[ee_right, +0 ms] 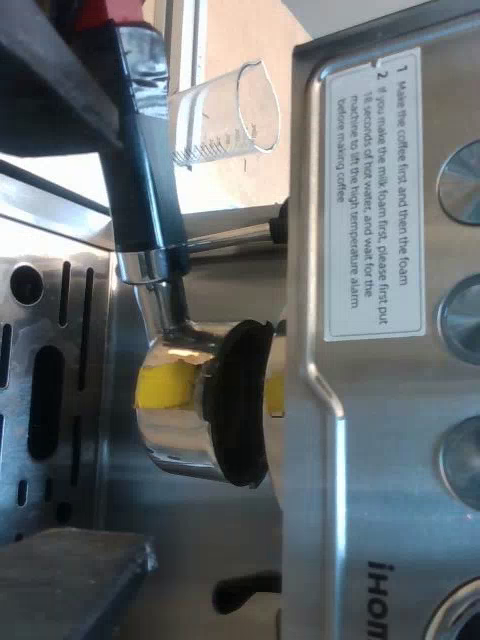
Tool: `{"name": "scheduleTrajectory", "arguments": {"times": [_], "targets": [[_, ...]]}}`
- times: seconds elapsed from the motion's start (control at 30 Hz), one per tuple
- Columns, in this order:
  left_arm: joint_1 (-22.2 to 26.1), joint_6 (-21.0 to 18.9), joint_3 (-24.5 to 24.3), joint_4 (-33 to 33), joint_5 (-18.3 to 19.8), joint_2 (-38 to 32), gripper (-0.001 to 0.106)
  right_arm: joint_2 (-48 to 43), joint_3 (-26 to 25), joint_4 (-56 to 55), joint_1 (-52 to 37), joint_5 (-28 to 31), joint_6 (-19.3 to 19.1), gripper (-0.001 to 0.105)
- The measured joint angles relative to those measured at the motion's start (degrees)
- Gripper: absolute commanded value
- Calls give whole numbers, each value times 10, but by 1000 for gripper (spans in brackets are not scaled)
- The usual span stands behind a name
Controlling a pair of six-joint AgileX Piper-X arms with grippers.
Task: Put the handle in the coffee machine
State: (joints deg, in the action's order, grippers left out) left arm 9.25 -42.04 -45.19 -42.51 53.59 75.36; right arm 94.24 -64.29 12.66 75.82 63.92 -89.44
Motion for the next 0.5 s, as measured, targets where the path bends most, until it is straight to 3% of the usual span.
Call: {"name": "scheduleTrajectory", "arguments": {"times": [0.5], "targets": [[0,-10,-27,-12,7,-13,0,0,0,0,0,0,0,77]]}}
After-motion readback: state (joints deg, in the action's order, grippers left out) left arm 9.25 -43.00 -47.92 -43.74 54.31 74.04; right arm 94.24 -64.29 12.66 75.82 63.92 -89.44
